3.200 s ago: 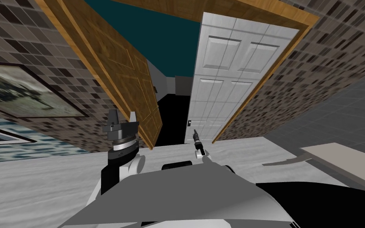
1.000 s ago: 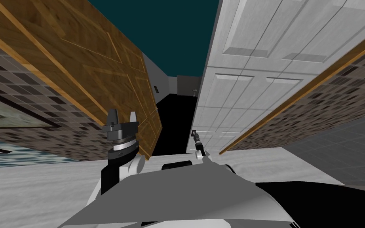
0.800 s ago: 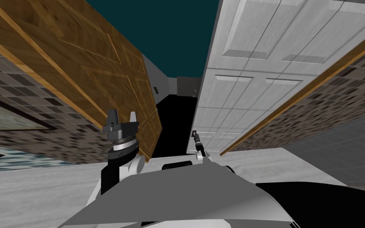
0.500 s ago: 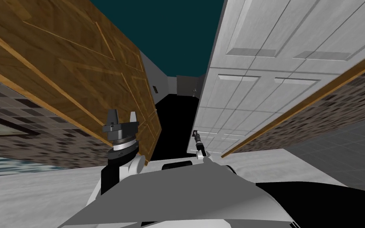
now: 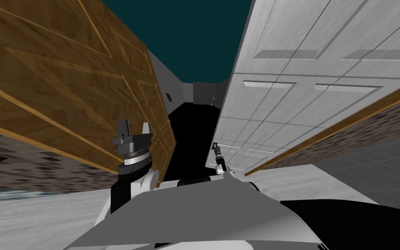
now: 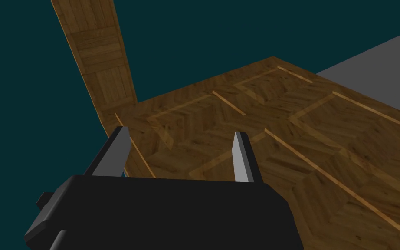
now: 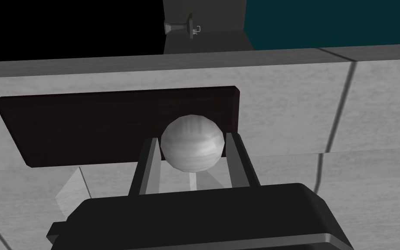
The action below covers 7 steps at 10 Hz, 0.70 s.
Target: Push the door open
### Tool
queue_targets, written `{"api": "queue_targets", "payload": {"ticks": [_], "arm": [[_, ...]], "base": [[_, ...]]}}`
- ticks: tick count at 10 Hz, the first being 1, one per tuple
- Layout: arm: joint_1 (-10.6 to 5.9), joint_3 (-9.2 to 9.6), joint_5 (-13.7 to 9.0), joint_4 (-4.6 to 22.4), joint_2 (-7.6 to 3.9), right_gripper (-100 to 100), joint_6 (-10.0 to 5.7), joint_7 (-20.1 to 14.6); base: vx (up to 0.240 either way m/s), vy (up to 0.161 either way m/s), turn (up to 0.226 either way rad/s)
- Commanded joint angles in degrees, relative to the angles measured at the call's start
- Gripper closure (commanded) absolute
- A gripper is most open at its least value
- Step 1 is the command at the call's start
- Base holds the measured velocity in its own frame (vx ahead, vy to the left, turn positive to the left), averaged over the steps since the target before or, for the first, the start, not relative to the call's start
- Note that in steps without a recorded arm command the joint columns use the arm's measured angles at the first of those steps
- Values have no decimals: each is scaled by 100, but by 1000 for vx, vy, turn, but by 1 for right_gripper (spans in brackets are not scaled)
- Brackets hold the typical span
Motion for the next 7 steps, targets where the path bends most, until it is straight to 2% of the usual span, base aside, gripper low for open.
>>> {"api": "queue_targets", "payload": {"ticks": [1,6,7], "arm": [[-33,-157,-95,143,-79,100,-88,51],[-10,-425,-268,156,-143,100,-83,155],[-102,-425,-268,596,-143,100,-105,155]], "base": [[153,62,-69],[188,45,-54],[150,21,-38]]}}
